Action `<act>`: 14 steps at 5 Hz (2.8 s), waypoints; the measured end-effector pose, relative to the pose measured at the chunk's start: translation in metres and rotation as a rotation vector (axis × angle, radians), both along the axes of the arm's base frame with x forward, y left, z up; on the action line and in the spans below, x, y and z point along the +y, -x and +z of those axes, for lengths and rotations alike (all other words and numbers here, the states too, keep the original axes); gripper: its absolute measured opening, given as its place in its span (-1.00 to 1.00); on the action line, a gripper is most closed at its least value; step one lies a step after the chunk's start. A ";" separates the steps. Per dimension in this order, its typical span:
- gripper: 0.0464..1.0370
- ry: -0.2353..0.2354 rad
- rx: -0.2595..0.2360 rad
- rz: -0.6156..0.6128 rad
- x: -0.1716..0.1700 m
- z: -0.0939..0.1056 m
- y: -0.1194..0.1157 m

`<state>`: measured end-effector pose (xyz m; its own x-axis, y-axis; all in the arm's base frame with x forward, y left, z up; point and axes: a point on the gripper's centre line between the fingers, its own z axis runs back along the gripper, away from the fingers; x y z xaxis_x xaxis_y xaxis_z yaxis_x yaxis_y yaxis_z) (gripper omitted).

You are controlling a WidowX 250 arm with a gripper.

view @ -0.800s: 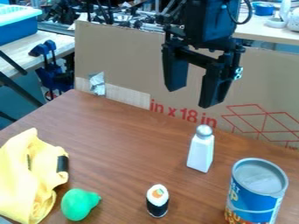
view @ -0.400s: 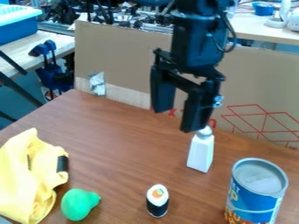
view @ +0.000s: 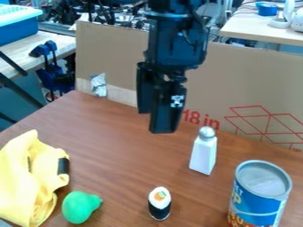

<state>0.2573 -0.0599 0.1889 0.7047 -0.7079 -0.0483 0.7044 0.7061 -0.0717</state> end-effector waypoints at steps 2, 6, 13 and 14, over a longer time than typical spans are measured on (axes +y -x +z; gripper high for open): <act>0.94 -0.066 -0.017 -0.085 0.032 -0.023 -0.001; 0.94 -0.082 -0.026 0.344 0.077 -0.061 0.014; 0.94 -0.053 0.036 0.212 0.105 -0.129 0.045; 0.94 -0.023 0.083 0.197 0.101 -0.148 0.044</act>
